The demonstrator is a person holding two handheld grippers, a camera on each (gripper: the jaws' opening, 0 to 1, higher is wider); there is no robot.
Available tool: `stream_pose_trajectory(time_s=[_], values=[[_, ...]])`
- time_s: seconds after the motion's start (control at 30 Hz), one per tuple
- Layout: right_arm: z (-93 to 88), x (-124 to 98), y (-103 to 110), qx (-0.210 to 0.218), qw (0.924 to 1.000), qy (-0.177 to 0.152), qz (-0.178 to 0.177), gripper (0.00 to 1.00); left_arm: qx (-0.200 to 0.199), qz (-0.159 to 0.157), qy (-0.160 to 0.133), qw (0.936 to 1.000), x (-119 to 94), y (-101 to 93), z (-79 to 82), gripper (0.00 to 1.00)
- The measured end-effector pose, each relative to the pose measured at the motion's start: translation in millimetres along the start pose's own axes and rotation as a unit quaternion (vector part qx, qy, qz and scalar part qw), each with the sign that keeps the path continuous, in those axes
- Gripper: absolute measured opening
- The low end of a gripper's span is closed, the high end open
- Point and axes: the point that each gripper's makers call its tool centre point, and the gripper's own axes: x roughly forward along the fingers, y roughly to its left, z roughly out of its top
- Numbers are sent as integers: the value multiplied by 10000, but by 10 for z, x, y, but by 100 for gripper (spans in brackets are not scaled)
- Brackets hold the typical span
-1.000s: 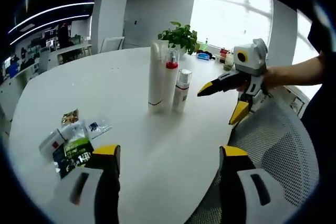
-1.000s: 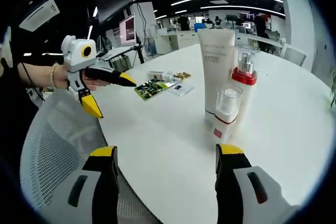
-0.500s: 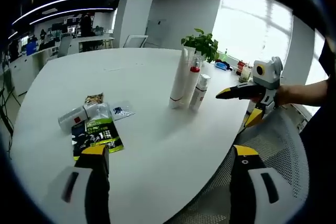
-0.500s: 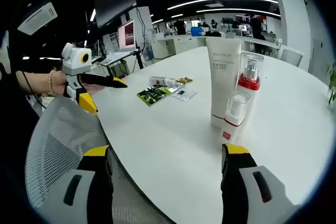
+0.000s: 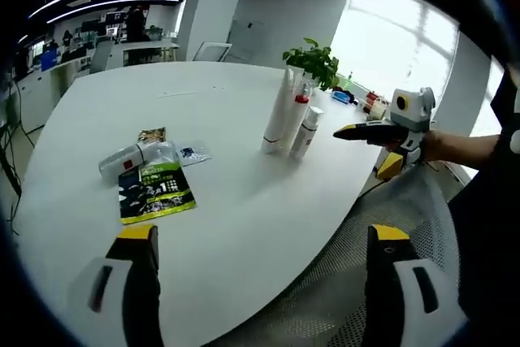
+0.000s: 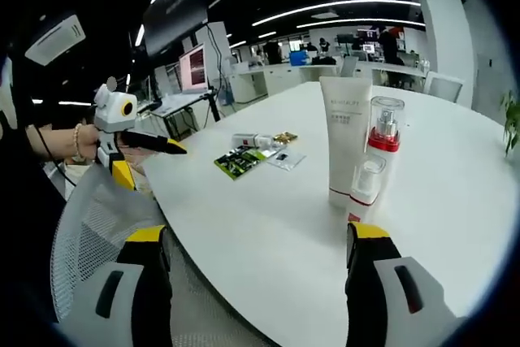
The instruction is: Arrange the skincare products in the storage area until every visible bottle or jar stands upright without overlapping.
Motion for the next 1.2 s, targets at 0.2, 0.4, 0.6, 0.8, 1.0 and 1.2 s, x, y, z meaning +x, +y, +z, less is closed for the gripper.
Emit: stream_pose_trajectory(time_s=[0.2,0.4,0.6,0.8,1.0,1.2], values=[[-10,4,4,44,10000,8,-4,89,23,116,53,9999,-22,63,5,99],[-24,12,5,43,10000,40,-1,89,7,145,-69,9999,-28,98,52,99],[-31,21,-4,50,10000,48,-9,88,4,150,-65,9999,-43,137,53,99],[-43,25,-20,35,10000,61,-40,87,168,196,-86,9996,-22,233,52,99],[-47,15,-55,84,9999,52,-103,87,356,217,-151,9990,22,267,130,98],[-58,10,-75,126,9997,71,-183,88,592,256,154,9978,93,401,115,99]])
